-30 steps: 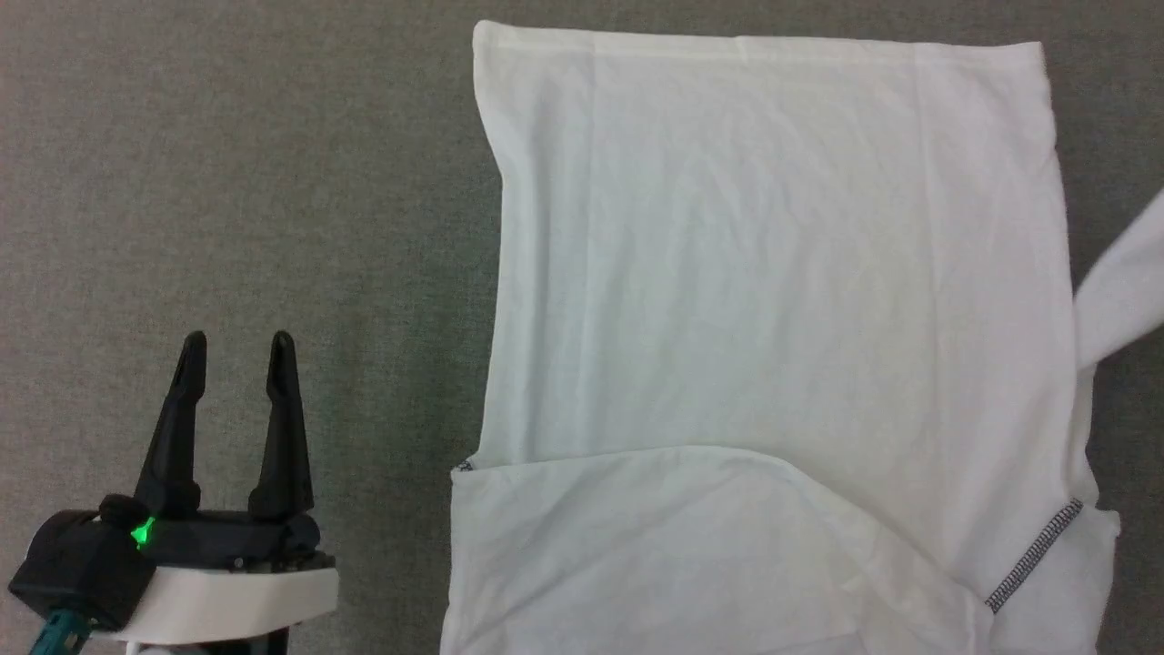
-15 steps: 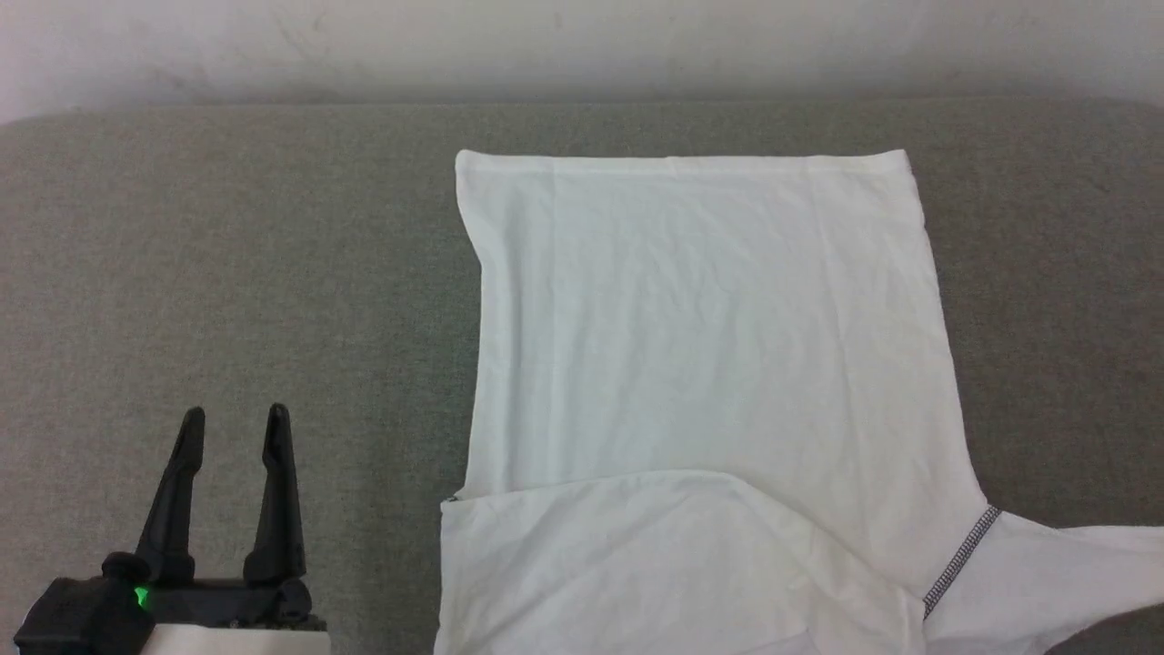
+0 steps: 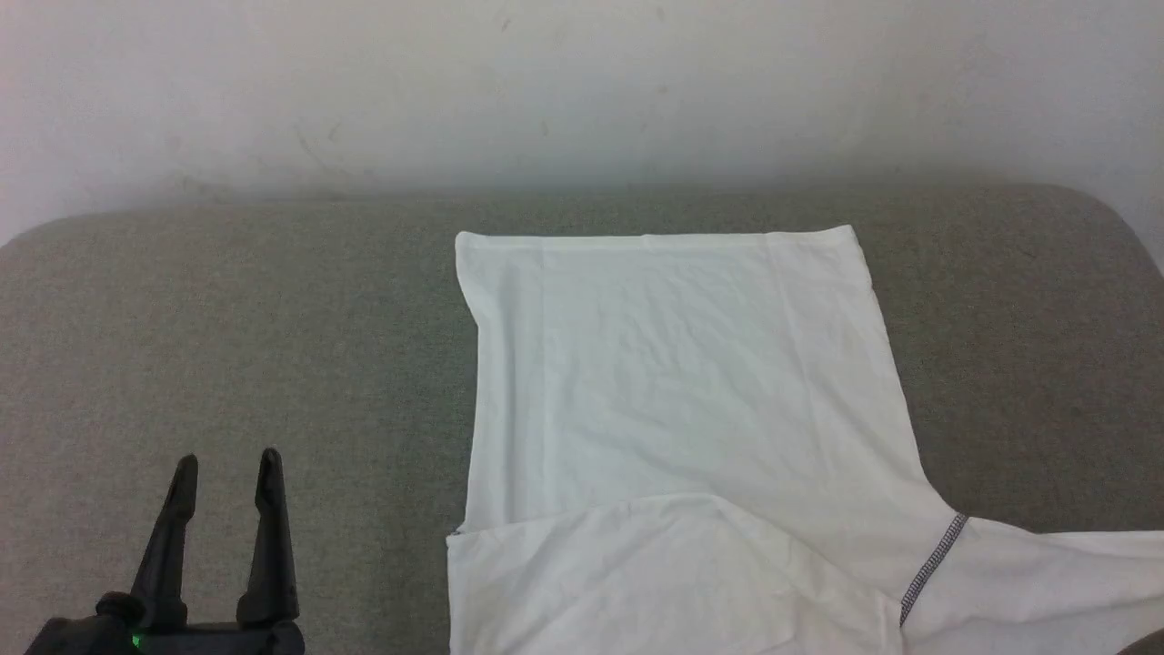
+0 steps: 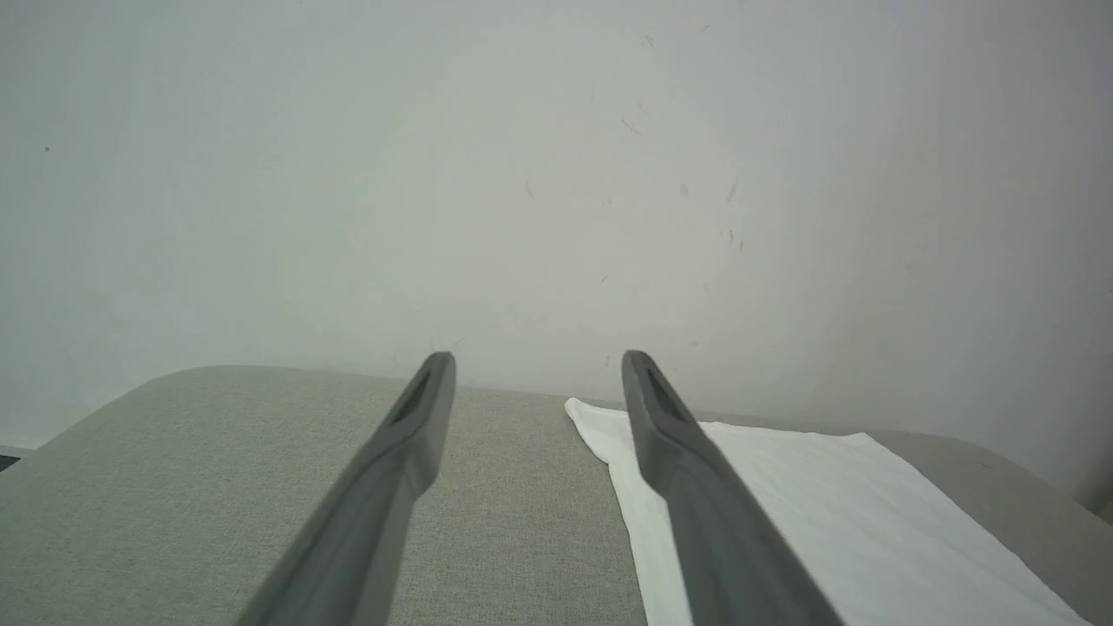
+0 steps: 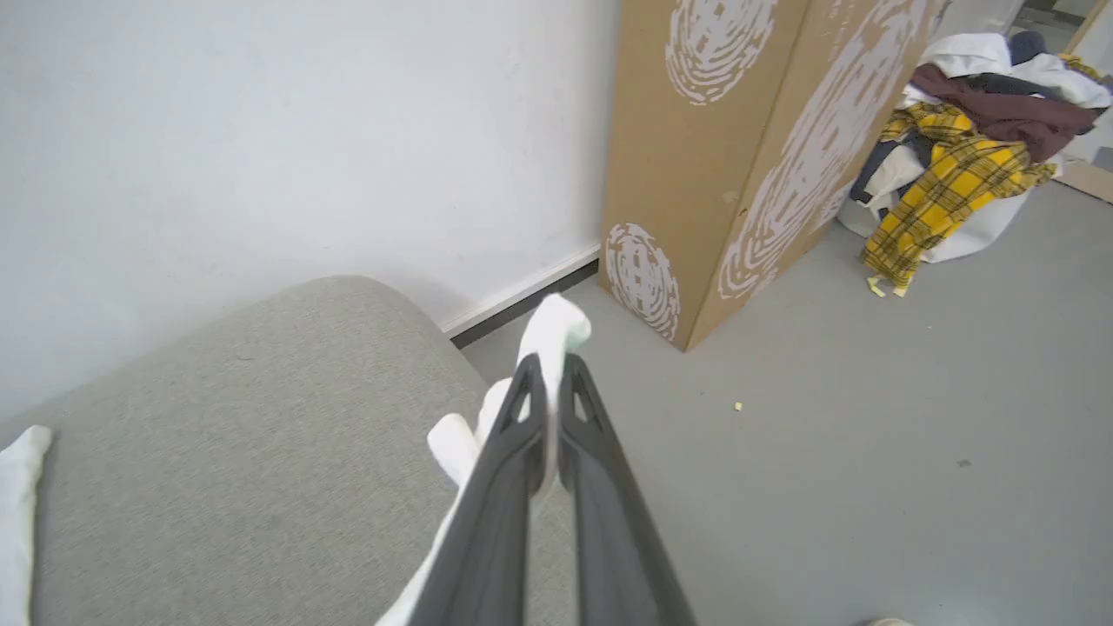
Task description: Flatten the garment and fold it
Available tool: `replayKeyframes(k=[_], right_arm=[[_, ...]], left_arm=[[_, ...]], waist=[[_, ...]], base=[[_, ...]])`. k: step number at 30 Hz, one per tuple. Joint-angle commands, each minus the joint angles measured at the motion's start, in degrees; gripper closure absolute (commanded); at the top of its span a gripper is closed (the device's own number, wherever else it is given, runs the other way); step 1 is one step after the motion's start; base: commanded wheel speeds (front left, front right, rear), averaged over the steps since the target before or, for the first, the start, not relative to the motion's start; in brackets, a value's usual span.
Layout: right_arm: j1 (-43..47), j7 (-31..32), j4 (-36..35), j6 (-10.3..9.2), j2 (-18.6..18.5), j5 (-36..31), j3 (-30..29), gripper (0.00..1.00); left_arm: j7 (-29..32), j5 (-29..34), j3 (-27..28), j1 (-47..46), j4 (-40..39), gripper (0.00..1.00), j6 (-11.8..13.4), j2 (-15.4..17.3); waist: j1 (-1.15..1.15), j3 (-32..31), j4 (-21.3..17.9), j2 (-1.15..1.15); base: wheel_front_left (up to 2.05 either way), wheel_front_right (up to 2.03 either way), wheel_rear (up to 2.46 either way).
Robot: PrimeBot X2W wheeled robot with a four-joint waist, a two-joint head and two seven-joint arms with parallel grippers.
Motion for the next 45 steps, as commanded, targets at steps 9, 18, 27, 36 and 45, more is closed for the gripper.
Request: replayKeyframes(k=[9,18,27,36,45], right_arm=[[0.6,4.7,-15.4,-0.04,6.0,9.5,18.8,1.0],[0.1,13.2,-28.7,-0.04,11.8,14.5,40.8,1.0],[-0.9,14.2,-24.6,-0.04,15.2,16.7,64.8,1.0],[-3.2,7.6,-8.4,-0.04,14.7,15.5,80.0,1.0],[-6.7,-2.4,13.4,-0.04,15.9,11.4,86.4,1.0]], left_arm=[[1.0,0.0,-0.3,1.1,-1.6,0.0,0.8,0.5],[1.8,0.2,-0.8,2.1,-2.3,0.0,1.2,0.7],[2.1,0.0,-1.7,1.5,-2.4,0.0,1.1,0.8],[1.7,-0.4,-3.0,-0.6,-1.0,0.0,0.8,0.5],[1.2,-0.6,-3.6,-1.6,0.6,0.0,0.8,0.5]], waist=[[0.01,-1.6,0.9,0.0],[0.01,-3.1,3.2,0.0],[0.01,-2.1,6.0,0.0],[0.01,0.1,10.0,0.0],[0.01,0.6,12.8,0.0]], base=[[0.0,0.0,0.0],[0.0,0.0,0.0],[0.0,0.0,0.0],[0.0,0.0,0.0],[0.0,0.0,0.0]])
